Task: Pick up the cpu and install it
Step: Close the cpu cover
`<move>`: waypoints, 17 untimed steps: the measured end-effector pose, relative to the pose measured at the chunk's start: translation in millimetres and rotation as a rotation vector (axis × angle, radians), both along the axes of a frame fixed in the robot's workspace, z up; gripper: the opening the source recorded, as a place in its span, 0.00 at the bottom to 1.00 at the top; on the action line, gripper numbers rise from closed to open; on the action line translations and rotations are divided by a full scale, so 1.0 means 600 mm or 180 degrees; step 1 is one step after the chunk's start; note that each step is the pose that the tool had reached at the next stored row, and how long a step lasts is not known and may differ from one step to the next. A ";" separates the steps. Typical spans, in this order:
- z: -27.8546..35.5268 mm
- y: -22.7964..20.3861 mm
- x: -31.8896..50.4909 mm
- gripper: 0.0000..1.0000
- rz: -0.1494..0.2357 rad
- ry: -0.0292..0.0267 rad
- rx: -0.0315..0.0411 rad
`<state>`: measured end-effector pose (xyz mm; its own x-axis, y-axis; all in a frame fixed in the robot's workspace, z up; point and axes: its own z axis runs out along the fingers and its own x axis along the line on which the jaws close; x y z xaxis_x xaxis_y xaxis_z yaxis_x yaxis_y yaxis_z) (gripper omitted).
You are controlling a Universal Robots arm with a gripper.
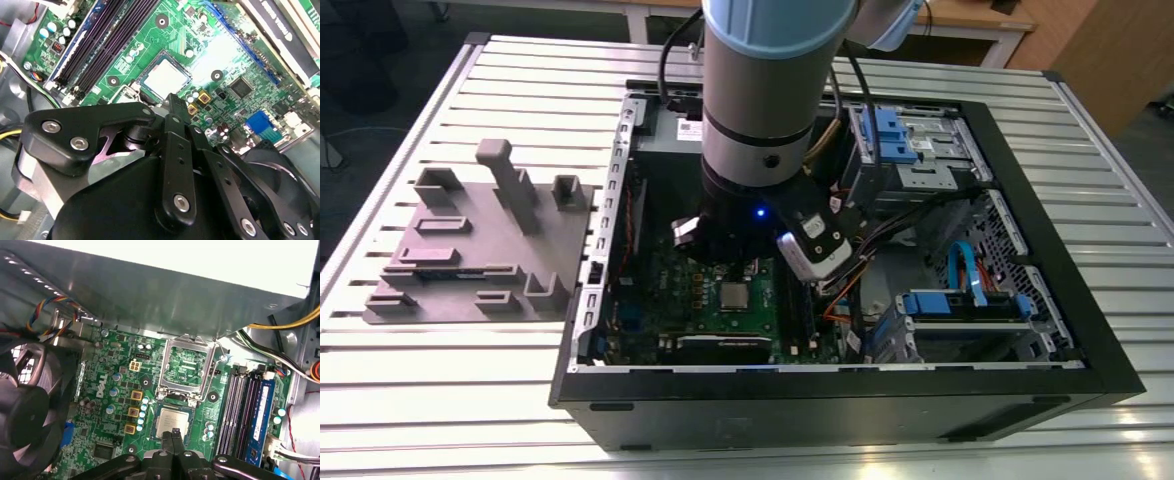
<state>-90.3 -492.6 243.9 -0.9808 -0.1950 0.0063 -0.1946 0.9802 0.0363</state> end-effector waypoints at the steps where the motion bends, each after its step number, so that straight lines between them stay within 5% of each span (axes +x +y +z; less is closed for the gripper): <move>1: 0.000 0.0001 0.000 0.10 0.0030 0.0000 0.0000; 17: 0.000 0.0009 0.001 0.10 0.0472 0.0000 0.0000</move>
<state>-89.4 -492.1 243.9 -0.9412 -0.3378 0.0062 -0.3374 0.9407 0.0364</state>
